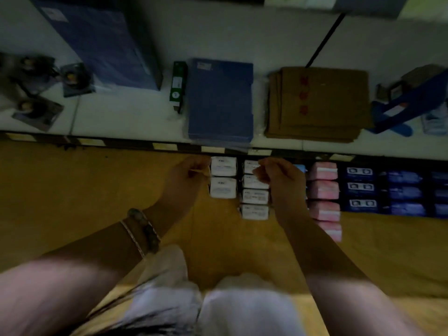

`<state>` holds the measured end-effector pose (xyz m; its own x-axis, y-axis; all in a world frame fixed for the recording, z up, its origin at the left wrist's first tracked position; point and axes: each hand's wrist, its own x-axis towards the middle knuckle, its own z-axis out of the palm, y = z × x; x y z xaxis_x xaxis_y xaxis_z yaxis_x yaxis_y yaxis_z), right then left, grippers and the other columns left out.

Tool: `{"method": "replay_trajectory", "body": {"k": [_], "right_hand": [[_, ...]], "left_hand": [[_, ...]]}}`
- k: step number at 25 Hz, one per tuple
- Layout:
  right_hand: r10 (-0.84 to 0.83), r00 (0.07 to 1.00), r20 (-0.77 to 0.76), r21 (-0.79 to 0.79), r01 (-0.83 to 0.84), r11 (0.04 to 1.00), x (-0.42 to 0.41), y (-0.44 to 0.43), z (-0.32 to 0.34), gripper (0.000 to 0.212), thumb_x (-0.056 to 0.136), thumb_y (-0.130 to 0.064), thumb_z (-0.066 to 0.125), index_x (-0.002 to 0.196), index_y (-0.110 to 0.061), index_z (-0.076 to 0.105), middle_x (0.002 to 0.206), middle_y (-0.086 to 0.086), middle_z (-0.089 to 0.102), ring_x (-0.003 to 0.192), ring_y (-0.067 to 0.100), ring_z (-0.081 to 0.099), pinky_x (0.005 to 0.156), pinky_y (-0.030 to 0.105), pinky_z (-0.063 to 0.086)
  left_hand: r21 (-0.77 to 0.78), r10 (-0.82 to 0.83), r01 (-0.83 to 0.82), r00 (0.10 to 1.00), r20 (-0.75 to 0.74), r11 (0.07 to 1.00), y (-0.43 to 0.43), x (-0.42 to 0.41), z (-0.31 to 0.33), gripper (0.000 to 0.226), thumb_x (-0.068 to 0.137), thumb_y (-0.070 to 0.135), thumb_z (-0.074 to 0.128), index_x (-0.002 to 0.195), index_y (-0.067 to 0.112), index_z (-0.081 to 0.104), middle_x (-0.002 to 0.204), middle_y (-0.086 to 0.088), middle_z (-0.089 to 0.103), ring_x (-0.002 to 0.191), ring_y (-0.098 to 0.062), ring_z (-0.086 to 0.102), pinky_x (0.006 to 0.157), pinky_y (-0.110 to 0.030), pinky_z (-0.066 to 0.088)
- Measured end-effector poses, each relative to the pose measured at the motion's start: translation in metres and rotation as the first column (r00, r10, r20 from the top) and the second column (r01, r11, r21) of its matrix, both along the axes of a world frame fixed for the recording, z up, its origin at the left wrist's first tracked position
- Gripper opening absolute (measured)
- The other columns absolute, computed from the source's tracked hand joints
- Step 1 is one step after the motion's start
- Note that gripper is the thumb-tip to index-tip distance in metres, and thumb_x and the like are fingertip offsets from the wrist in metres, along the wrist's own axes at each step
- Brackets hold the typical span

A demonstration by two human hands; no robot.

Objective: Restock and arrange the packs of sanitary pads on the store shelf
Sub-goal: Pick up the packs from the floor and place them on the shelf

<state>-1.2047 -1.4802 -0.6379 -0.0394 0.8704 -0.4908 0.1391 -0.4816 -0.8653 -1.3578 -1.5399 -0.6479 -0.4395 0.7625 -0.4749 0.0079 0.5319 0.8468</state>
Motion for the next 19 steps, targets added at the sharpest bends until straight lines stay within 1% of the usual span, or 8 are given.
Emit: {"method": "replay_trajectory", "body": {"k": [4, 6, 7, 9, 11, 13, 15, 19], "right_hand": [[-0.007, 1.0, -0.007, 0.033, 0.007, 0.999, 0.009, -0.018, 0.116, 0.023, 0.095, -0.005, 0.046, 0.08, -0.012, 0.062, 0.073, 0.004, 0.063, 0.067, 0.009, 0.06, 0.063, 0.015, 0.05], [-0.001, 1.0, -0.009, 0.066, 0.002, 0.998, 0.013, -0.024, 0.178, 0.023, 0.094, -0.006, 0.047, 0.079, -0.013, 0.062, 0.073, 0.004, 0.064, 0.065, 0.007, 0.06, 0.062, 0.015, 0.051], [0.011, 1.0, -0.013, 0.095, -0.009, 0.995, 0.013, -0.025, 0.206, 0.022, 0.094, -0.007, 0.048, 0.079, -0.014, 0.062, 0.073, 0.004, 0.064, 0.063, 0.004, 0.061, 0.061, 0.013, 0.05], [0.054, 0.999, -0.001, 0.162, -0.053, 0.985, 0.015, -0.027, 0.252, 0.019, 0.094, -0.008, 0.049, 0.083, -0.013, 0.064, 0.073, 0.002, 0.065, 0.062, 0.001, 0.06, 0.06, 0.011, 0.049], [0.09, 0.996, -0.003, 0.256, -0.086, 0.963, 0.02, -0.029, 0.299, 0.017, 0.094, -0.007, 0.049, 0.089, -0.006, 0.066, 0.072, 0.0, 0.065, 0.062, -0.002, 0.06, 0.061, 0.011, 0.048], [0.127, 0.992, -0.006, 0.356, -0.117, 0.927, 0.027, -0.03, 0.342, 0.018, 0.094, -0.008, 0.049, 0.091, -0.004, 0.066, 0.07, -0.001, 0.064, 0.064, -0.003, 0.059, 0.063, 0.009, 0.047], [0.164, 0.986, -0.02, 0.424, -0.14, 0.895, 0.034, -0.031, 0.379, 0.017, 0.094, -0.009, 0.05, 0.087, -0.009, 0.066, 0.067, -0.004, 0.064, 0.066, -0.001, 0.059, 0.064, 0.011, 0.048], [0.186, 0.974, -0.127, 0.514, -0.096, 0.853, 0.045, -0.025, 0.441, 0.023, 0.093, -0.007, 0.051, 0.078, -0.016, 0.064, 0.058, -0.007, 0.064, 0.061, 0.005, 0.06, 0.064, 0.018, 0.051]], "left_hand": [[0.028, 0.043, -0.043, 0.999, -0.014, 0.999, -0.017, 0.01, 0.116, 0.036, 0.091, -0.003, 0.045, 0.081, 0.03, 0.055, 0.087, 0.013, 0.059, 0.086, -0.014, 0.059, 0.076, -0.019, 0.047], [0.043, 0.052, -0.051, 0.998, -0.032, 0.998, -0.023, 0.018, 0.175, 0.029, 0.091, -0.001, 0.046, 0.084, 0.025, 0.056, 0.088, 0.009, 0.06, 0.09, -0.018, 0.06, 0.081, -0.026, 0.047], [0.074, 0.057, -0.055, 0.998, -0.023, 0.996, -0.026, 0.021, 0.204, 0.024, 0.091, -0.001, 0.048, 0.089, 0.021, 0.057, 0.091, 0.006, 0.06, 0.091, -0.019, 0.06, 0.082, -0.026, 0.048], [0.134, 0.041, -0.037, 0.999, -0.034, 0.99, -0.029, 0.027, 0.25, 0.024, 0.091, 0.0, 0.048, 0.101, 0.02, 0.057, 0.094, 0.004, 0.061, 0.09, -0.014, 0.06, 0.081, -0.02, 0.048], [0.2, 0.018, -0.004, 0.997, -0.07, 0.98, -0.031, 0.03, 0.296, 0.026, 0.091, 0.001, 0.047, 0.105, 0.021, 0.057, 0.094, 0.006, 0.062, 0.085, -0.006, 0.061, 0.078, -0.014, 0.049], [0.287, -0.005, 0.029, 0.997, -0.083, 0.957, -0.031, 0.035, 0.338, 0.026, 0.092, 0.001, 0.047, 0.106, 0.021, 0.057, 0.094, 0.006, 0.062, 0.081, -0.002, 0.062, 0.077, -0.012, 0.051], [0.368, -0.01, 0.046, 0.995, -0.1, 0.929, -0.03, 0.042, 0.376, 0.028, 0.091, -0.001, 0.047, 0.104, 0.021, 0.057, 0.093, 0.005, 0.062, 0.077, -0.003, 0.061, 0.076, -0.014, 0.051], [0.531, 0.029, 0.017, 0.997, -0.077, 0.847, -0.021, 0.061, 0.439, 0.033, 0.088, -0.009, 0.045, 0.092, 0.022, 0.058, 0.085, 0.004, 0.061, 0.064, 0.003, 0.059, 0.071, -0.012, 0.049]]}}
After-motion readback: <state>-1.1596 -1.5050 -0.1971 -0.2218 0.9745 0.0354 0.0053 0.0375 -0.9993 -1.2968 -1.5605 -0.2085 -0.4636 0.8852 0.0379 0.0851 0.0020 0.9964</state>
